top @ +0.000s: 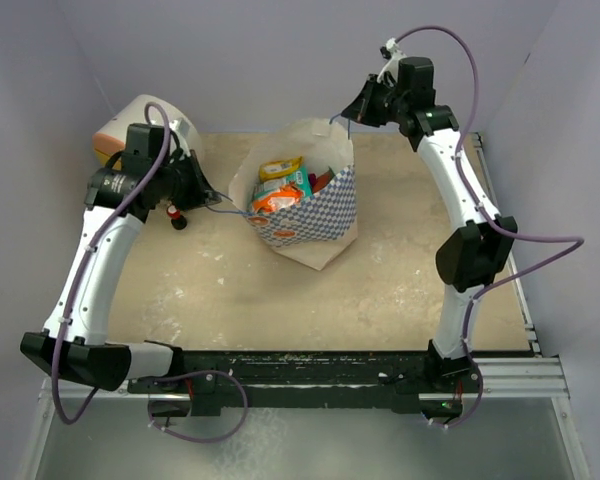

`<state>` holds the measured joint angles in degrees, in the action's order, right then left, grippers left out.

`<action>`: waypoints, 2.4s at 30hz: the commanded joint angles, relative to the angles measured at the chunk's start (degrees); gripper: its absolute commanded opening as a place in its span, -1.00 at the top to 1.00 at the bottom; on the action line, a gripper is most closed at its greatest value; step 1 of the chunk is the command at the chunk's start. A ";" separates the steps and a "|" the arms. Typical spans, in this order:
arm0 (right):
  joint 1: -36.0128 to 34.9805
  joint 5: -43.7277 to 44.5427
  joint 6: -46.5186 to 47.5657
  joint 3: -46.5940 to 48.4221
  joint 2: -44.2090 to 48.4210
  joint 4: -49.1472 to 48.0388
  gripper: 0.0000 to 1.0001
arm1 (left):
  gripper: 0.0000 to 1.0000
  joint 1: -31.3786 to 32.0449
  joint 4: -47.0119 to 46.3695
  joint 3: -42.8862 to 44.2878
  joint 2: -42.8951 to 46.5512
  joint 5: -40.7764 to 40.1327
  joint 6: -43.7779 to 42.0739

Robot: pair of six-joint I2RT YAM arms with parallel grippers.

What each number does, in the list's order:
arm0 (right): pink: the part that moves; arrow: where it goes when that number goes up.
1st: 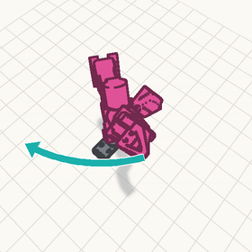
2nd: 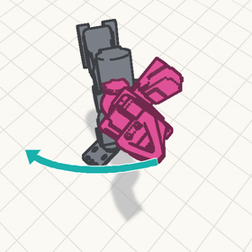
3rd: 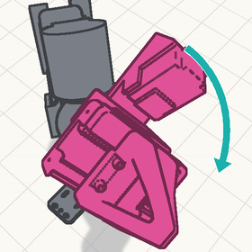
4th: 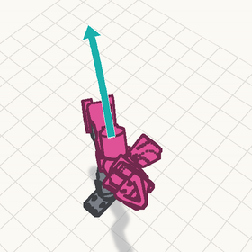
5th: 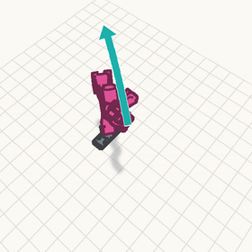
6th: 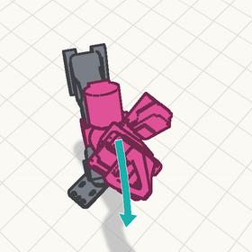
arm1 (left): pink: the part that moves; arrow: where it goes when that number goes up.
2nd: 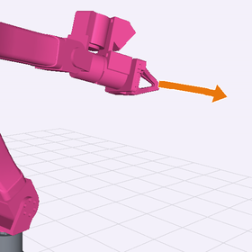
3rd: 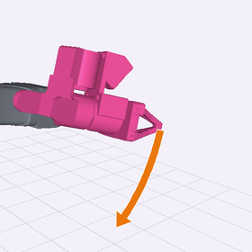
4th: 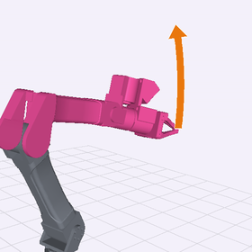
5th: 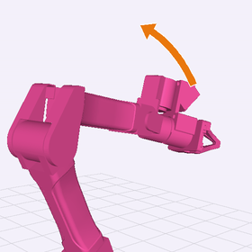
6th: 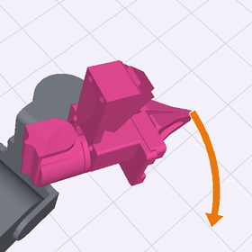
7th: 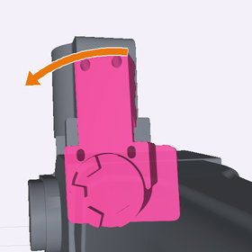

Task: Take the snacks out of the paper bag
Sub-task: Adjust the paper bag at the center of the board.

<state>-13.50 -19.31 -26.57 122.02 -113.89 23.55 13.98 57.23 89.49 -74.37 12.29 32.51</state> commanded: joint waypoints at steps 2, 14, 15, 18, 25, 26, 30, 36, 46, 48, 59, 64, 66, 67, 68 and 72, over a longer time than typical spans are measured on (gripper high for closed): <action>-3.29 -8.47 -3.05 -1.42 6.14 -1.48 1.00 | 1.00 -6.60 7.18 7.09 -0.43 -4.11 3.87; -10.43 -6.86 -11.17 -23.96 21.07 -11.67 1.00 | 0.98 -10.56 7.96 6.77 -0.80 -2.19 7.84; -10.49 -6.90 -11.22 -23.98 21.35 -11.24 1.00 | 0.83 -10.63 7.94 6.68 -0.37 -2.12 8.44; -10.50 -6.86 -10.28 -22.80 21.59 -9.41 1.00 | 0.37 -10.73 7.36 5.53 1.25 -1.52 10.28; -10.48 -8.41 -10.13 -21.93 22.17 -8.99 1.00 | -0.23 -11.08 5.36 -2.22 5.62 -2.88 14.96; -10.49 -8.64 -10.09 -22.03 22.21 -8.66 1.00 | -0.24 -11.39 4.44 -2.43 5.44 -2.47 14.95; -10.45 -9.79 -9.45 -22.50 22.74 -8.26 1.00 | -0.18 -11.66 2.88 -2.49 4.33 1.35 15.54; -10.46 -9.86 -7.93 -21.20 22.56 -7.12 1.00 | -0.18 -11.66 1.63 -7.75 7.17 3.78 18.03; -10.47 -9.74 -7.70 -21.41 22.96 -7.59 1.00 | 0.65 -11.69 2.15 -3.84 6.51 -0.07 15.57; -10.50 -10.53 -7.19 -21.37 22.79 -8.03 1.00 | 0.87 -11.76 2.72 -1.64 5.82 -1.69 14.27; -15.27 -17.60 -6.08 -22.00 21.99 -11.25 1.00 | 1.00 -13.20 8.01 14.83 -0.62 -11.06 6.42; -21.05 -20.33 -5.92 -23.65 21.35 -13.76 1.00 | 1.00 -13.53 8.60 20.59 -1.65 -12.65 3.00; -22.31 -21.34 -6.33 -25.22 21.62 -14.91 1.00 | 1.00 -13.62 8.19 22.70 -1.88 -13.12 1.04; -22.69 -21.33 -6.43 -25.72 21.75 -14.89 1.00 | 1.00 -13.63 7.91 23.47 -2.08 -13.17 0.34; -22.79 -21.28 -6.35 -26.18 22.04 -14.59 1.00 | 1.00 -13.63 7.67 24.05 -2.27 -13.00 -0.14; -22.80 -19.60 -5.91 -28.03 23.08 -10.93 1.00 | 1.00 -13.60 3.76 22.09 -1.89 -7.76 -1.09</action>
<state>-37.15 -37.12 -32.42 93.84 -94.48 16.82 0.75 71.72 109.51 -77.91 0.69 34.68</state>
